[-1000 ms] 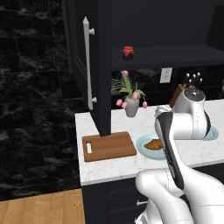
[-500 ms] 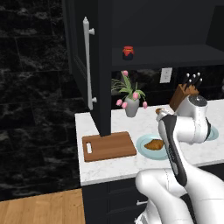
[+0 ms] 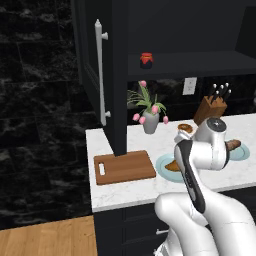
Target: From the different types of pastries on the counter, select a croissant and place it on the cutting board. Then retrieve a jar of jam from the cabinet and place it alongside the croissant on the cutting board.
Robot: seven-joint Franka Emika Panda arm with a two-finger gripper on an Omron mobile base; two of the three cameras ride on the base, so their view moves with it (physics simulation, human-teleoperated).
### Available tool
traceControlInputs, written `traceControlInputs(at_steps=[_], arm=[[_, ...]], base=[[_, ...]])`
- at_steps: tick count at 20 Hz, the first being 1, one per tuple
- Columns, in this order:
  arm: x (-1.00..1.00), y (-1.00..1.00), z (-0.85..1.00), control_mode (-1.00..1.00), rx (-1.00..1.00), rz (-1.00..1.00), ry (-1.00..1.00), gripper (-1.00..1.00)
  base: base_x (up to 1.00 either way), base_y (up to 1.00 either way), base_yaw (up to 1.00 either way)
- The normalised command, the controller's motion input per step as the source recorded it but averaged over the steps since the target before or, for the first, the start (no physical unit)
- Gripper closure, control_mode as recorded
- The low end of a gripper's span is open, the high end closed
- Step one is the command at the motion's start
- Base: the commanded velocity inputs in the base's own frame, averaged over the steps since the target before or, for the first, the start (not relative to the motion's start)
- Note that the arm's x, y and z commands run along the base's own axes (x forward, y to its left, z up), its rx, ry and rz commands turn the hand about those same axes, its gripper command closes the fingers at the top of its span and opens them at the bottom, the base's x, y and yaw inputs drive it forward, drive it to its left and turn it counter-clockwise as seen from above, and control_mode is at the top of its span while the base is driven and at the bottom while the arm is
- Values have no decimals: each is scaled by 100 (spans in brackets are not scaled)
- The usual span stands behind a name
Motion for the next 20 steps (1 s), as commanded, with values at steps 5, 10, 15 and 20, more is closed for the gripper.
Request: traceControlInputs(at_steps=[5, 10, 15, 20], arm=[[20, 0, -15, -100, 3, 0, 0, -100], [1, 0, -24, -100, 3, 0, 0, -100], [37, 0, -28, -100, 0, 0, 0, -100], [36, -3, -39, -100, 0, 0, 4, -100]], base=[[0, 0, 0], [0, 0, 0], [0, 0, 0], [0, 0, 0]])
